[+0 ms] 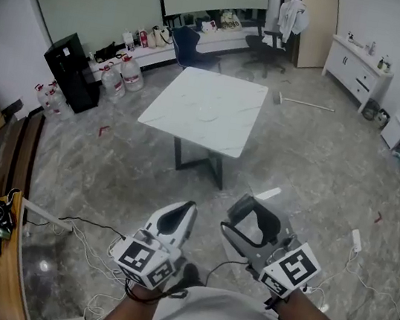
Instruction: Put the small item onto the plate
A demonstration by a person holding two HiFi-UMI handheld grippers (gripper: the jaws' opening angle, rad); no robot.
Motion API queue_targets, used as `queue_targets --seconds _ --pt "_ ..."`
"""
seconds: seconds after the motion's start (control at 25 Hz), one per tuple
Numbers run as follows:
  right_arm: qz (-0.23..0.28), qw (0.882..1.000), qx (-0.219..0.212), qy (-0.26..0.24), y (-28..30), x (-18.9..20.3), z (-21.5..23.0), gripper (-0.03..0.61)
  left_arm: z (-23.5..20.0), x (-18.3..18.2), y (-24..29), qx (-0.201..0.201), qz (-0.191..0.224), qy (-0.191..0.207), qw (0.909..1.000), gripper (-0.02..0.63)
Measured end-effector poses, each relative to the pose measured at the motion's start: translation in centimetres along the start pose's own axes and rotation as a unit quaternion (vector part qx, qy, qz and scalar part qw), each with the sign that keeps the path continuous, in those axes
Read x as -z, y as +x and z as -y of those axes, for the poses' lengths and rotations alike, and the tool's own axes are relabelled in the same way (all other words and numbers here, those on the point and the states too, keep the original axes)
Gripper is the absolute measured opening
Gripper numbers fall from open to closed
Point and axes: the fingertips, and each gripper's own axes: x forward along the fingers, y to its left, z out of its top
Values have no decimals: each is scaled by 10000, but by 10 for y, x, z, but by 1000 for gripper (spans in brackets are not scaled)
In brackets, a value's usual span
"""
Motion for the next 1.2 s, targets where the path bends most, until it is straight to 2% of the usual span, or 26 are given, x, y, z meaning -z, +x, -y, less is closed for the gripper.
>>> queue_targets --seconds 0.36,0.68,0.88,1.2 --pt "-70 9997 232 46 104 4 19 299 -103 -31 19 203 -22 38 9998 6" --pt "-123 9987 493 -4 167 7 30 299 -162 -45 28 538 -128 77 9984 6" --pt "-178 9985 520 10 190 14 44 299 -192 -45 39 524 -106 -59 9986 6" --pt "-214 9992 339 53 230 24 93 299 -232 -43 77 265 -88 -17 9996 6"
